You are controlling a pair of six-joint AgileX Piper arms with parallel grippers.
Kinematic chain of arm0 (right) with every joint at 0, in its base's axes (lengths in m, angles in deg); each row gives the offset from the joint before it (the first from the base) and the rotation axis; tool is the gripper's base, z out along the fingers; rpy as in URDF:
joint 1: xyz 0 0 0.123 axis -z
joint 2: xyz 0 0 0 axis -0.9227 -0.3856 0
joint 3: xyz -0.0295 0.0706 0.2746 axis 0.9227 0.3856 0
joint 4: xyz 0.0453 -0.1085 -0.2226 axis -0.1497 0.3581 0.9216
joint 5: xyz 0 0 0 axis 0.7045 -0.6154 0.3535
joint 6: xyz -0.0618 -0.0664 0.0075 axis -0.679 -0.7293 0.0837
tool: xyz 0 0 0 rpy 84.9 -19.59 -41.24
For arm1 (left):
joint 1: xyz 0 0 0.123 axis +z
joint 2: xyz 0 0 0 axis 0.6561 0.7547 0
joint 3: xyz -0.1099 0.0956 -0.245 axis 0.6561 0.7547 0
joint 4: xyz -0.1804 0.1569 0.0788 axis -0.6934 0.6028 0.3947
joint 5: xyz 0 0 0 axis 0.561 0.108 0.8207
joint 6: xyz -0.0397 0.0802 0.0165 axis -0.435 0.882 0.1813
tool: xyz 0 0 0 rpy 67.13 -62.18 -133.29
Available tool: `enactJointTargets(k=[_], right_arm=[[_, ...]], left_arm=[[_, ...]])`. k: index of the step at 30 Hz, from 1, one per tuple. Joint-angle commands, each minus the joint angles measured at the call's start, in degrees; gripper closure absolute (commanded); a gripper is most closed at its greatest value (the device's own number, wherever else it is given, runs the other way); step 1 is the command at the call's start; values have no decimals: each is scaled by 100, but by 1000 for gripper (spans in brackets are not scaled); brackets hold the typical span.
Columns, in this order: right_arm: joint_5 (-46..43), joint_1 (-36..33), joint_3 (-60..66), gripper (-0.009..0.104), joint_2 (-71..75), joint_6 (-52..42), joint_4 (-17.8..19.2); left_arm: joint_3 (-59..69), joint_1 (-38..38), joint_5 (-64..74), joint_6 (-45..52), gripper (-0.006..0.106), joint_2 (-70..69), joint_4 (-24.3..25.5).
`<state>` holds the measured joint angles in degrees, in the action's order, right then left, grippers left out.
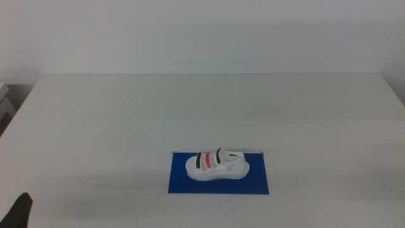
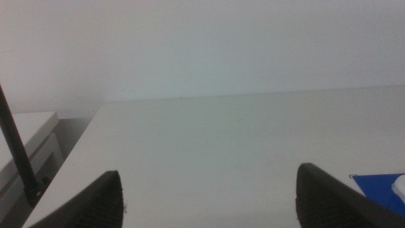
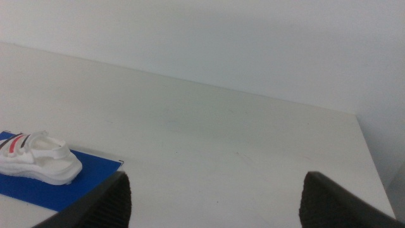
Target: Use one arm to grab the shoe from the table and place it on the mat.
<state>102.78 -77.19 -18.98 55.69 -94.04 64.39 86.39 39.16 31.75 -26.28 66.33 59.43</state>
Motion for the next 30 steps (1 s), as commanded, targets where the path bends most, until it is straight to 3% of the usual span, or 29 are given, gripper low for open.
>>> enactJointTargets(k=[1,13,26,30], right_arm=[[-664,42,8,3,2,-86,-5],[-1030,42,1056,3,1327,-86,1],[-1174,37,1541,3,1307,-86,-129],[-1153,37,1541,3,1307,-86,-22]], left_arm=[[40,-25,-472,-28,7,-79,-55],[40,-25,-472,-28,7,-79,-55],[40,-25,-472,-28,7,-67,-55],[40,-25,-472,-28,7,-67,-55]])
